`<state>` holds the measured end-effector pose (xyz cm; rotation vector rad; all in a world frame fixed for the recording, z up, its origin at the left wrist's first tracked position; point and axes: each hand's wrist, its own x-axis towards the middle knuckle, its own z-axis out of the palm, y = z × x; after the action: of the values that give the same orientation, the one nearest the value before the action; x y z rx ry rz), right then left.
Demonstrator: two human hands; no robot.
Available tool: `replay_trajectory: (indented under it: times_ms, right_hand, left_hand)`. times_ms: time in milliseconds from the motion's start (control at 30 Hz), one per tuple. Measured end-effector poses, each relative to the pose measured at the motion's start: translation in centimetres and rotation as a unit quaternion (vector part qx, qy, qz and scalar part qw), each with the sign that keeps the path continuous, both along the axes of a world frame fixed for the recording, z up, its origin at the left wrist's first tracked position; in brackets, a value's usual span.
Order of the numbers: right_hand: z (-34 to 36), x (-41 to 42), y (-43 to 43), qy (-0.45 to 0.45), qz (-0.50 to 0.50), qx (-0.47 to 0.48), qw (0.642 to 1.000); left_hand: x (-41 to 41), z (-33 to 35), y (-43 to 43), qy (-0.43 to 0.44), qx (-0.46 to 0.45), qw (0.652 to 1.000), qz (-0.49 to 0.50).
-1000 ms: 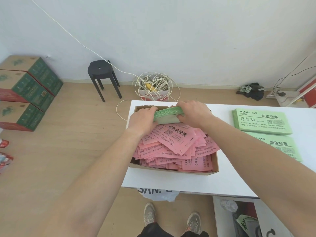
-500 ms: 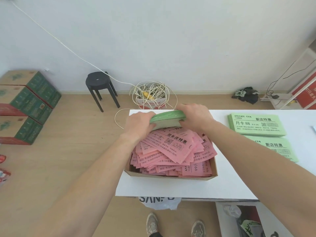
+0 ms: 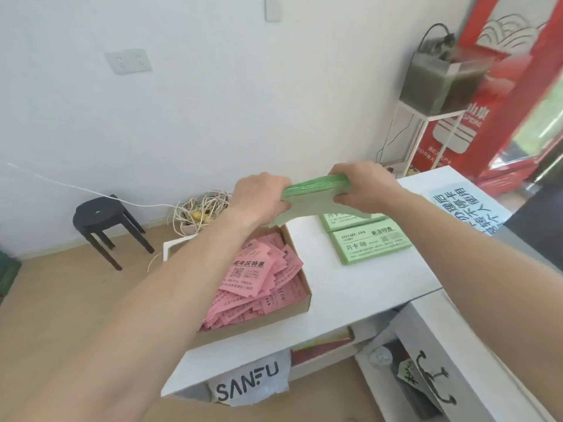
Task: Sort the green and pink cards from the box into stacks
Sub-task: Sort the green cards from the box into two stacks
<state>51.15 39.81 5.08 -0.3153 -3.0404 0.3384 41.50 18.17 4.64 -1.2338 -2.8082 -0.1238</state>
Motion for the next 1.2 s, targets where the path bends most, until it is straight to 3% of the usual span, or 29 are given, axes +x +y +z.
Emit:
replay_trajectory:
  times_ms: [333,600,967,1067,1200]
  right_hand:
    - [-10.6,13.5,12.2,-0.096,-0.098,-0.066,0.988]
    - [-17.6,14.5,13.4,-0.119,-0.054,-0.093,0.987]
    - [-19.0,13.3,15.5,-0.120,-0.052,-0.115,0.985]
    - [-19.3,13.0,15.7,-0.120,-0.057,-0.116,0.984]
    - [-19.3,12.9,15.7,-0.121,-0.055,-0.115,0.984]
  left_hand:
    - [11.4,-9.7,14.6,-0.089,-0.087,0.991,-0.040]
    - [14.2,-15.5,15.4,-0.110,-0.113,0.987,0.014]
    - [12.6,-15.5,17.4,-0.101,-0.149,0.984,0.009]
    - [12.1,-15.4,17.2,-0.125,-0.122,0.984,0.028]
    - [12.0,-16.5,14.9,-0.201,-0.015,0.975,0.094]
